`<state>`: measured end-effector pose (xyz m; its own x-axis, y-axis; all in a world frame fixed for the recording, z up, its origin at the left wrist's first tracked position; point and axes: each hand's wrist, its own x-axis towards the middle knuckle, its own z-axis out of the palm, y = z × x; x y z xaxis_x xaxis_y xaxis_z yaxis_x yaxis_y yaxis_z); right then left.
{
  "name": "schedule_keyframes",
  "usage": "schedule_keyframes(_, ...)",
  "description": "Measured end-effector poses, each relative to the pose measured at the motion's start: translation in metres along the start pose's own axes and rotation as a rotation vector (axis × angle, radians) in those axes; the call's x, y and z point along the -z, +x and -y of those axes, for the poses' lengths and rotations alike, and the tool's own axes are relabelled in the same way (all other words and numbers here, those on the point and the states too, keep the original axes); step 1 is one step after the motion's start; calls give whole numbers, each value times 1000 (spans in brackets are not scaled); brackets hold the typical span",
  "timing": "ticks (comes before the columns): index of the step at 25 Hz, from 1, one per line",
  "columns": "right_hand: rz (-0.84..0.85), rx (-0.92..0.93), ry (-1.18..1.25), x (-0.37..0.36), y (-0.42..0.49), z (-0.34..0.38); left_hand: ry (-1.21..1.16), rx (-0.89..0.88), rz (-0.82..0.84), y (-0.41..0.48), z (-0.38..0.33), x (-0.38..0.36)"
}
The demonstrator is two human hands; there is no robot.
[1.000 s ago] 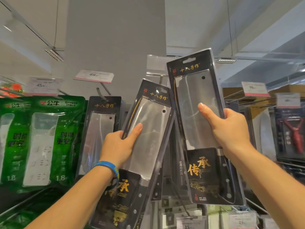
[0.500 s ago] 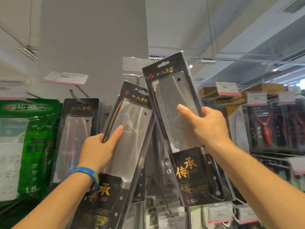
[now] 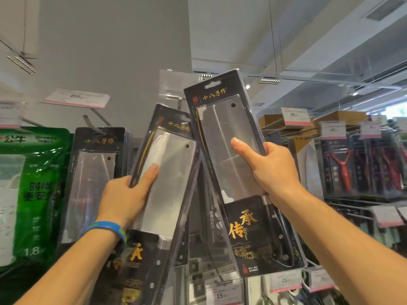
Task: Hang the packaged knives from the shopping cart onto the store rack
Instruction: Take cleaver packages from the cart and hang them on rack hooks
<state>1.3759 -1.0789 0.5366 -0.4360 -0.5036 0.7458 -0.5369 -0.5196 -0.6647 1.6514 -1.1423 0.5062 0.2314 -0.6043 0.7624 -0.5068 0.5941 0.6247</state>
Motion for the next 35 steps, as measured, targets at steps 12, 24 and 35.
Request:
schedule_keyframes(12, 37, -58, 109, -6, -2, -3, 14, 38, 3, 12, -4, 19)
schedule_keyframes(24, 43, -86, 136, -8, -9, -4, -102, 141, 116, 13, -3, 23)
schedule_keyframes(35, 99, -104, 173, -18, -19, -10, -64, 402, 274, 46, 29, -54)
